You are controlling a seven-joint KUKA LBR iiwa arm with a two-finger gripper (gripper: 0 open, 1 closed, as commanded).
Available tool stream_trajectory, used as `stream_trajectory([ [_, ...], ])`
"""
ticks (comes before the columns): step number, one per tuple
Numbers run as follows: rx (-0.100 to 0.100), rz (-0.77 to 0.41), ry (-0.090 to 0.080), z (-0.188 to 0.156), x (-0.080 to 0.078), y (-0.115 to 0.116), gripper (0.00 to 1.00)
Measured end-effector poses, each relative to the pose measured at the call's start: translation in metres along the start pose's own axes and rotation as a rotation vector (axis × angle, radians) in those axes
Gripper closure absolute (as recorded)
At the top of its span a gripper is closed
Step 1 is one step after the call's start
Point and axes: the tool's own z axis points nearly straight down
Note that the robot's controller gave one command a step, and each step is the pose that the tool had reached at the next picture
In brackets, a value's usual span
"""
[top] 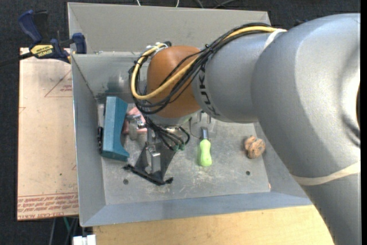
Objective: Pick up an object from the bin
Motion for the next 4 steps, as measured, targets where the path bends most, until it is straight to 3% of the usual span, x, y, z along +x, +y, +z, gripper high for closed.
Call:
stream_trajectory([
  [1,-0.001,0.031,-0.001,-0.008,0.009,-0.001,0.0],
  [2,-0.002,0.134,-0.001,-0.001,0.026,0.015,0.0],
  [3,-0.001,0.122,-0.003,0.0,0.032,0.008,0.0],
  [4,-0.004,0.196,-0.001,0.0,0.051,0.018,1.0],
])
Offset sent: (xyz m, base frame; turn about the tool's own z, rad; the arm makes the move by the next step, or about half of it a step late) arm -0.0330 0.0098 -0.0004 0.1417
